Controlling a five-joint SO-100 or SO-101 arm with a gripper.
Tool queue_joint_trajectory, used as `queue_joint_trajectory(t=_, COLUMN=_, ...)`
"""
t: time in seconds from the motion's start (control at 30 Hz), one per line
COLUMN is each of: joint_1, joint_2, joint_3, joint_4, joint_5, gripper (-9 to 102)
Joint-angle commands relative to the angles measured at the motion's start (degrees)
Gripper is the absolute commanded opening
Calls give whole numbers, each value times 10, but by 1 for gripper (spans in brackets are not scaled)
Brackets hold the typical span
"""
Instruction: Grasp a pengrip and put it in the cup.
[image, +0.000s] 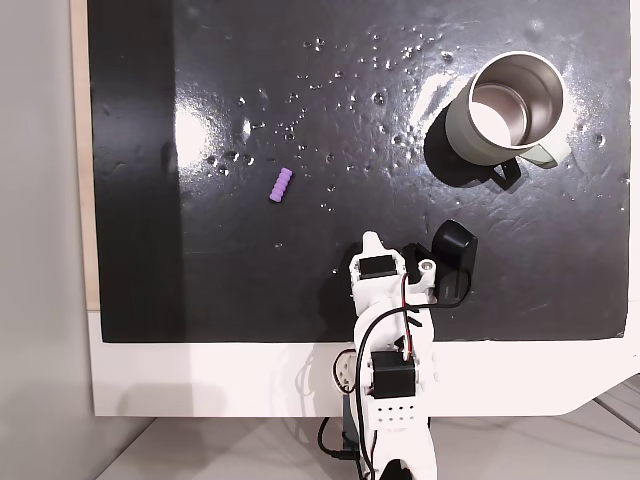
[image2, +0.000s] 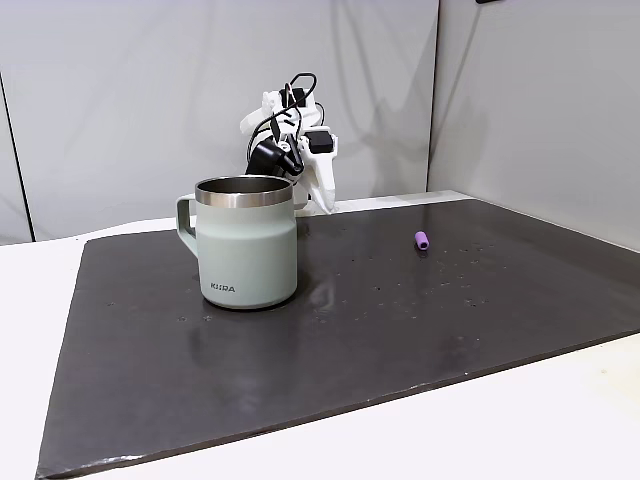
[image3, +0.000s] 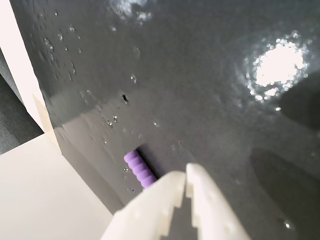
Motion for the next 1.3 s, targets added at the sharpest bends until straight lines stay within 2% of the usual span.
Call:
queue_joint_trajectory(t=0.0, joint_1=-54, joint_2=4, joint_3=2, joint_4=-30, joint_5=-34, gripper=0)
queue_joint_trajectory(t=0.6, joint_1=-57, joint_2=4, joint_3=2, joint_4=-36, joint_5=-53, gripper=0)
queue_joint_trajectory(t=0.73, joint_1=-65, joint_2=-4, joint_3=-47, joint_4=-23, joint_5=-75, gripper=0)
queue_joint_trajectory(t=1.03, joint_1=-94, joint_2=-283, joint_3=-299, joint_4=-30, joint_5=-78, gripper=0)
queue_joint_trajectory(t=1.27, joint_1=-140, joint_2=-543, joint_3=-425, joint_4=-74, joint_5=-154, gripper=0)
